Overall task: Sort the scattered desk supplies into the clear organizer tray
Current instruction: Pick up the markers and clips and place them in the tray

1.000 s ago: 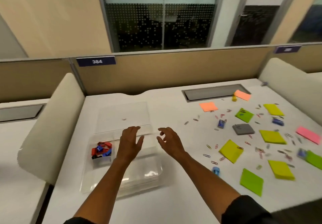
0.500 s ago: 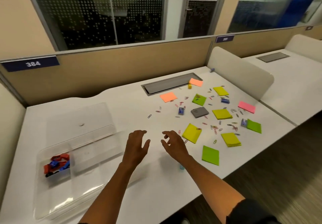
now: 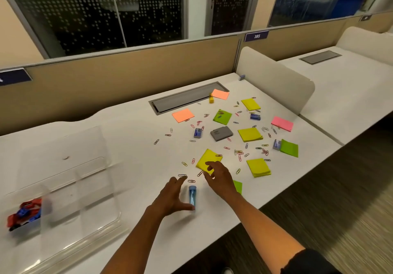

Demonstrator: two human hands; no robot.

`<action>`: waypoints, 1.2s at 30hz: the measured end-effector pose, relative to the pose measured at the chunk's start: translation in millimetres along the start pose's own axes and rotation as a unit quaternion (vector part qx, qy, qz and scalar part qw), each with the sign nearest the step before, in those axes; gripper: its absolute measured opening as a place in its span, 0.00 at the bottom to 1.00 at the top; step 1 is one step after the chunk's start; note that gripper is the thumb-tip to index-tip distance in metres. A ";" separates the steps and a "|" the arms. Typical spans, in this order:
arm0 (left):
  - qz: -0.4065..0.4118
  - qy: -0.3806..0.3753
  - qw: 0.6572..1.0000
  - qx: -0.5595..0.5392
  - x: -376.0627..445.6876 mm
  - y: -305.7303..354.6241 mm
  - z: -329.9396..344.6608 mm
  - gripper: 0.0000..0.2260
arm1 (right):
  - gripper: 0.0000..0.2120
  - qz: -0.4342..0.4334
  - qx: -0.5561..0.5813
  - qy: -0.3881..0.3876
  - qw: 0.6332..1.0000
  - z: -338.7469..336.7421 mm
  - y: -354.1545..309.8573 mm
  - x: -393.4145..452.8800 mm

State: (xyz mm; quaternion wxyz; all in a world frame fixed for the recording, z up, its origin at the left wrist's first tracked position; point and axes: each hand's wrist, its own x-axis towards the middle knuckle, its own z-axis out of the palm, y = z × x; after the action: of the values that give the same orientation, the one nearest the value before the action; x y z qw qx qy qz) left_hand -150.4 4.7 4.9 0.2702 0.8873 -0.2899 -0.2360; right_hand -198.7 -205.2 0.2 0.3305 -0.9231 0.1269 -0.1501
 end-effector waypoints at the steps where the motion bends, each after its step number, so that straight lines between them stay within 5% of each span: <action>1: -0.013 -0.008 1.000 0.002 2.0 4.0 2.7 0.54 | 0.15 -0.001 0.001 -0.002 1.000 -3.1 6.0 1.9; 6: -0.053 -0.029 0.998 0.029 13.6 27.5 18.1 0.51 | 0.15 -0.005 0.021 -0.013 1.000 -22.3 40.1 11.8; 14: -0.102 0.014 0.995 -0.020 33.1 58.9 31.2 0.17 | 0.15 -0.013 0.033 -0.056 0.998 -44.9 85.3 20.9; 25: -0.124 0.159 0.972 -0.119 58.3 85.5 25.3 0.18 | 0.15 -0.019 0.040 -0.055 0.997 -63.4 106.5 36.7; 36: -0.102 0.177 0.949 -0.239 97.3 105.9 0.9 0.17 | 0.16 0.014 0.048 -0.005 0.999 -71.1 82.0 57.9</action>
State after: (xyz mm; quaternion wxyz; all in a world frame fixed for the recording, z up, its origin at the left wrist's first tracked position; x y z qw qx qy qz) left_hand -121.8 -130.7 43.9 0.4960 0.8490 -0.0800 -0.1637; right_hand -182.0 -326.6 10.6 0.3772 -0.9051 0.1303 -0.1467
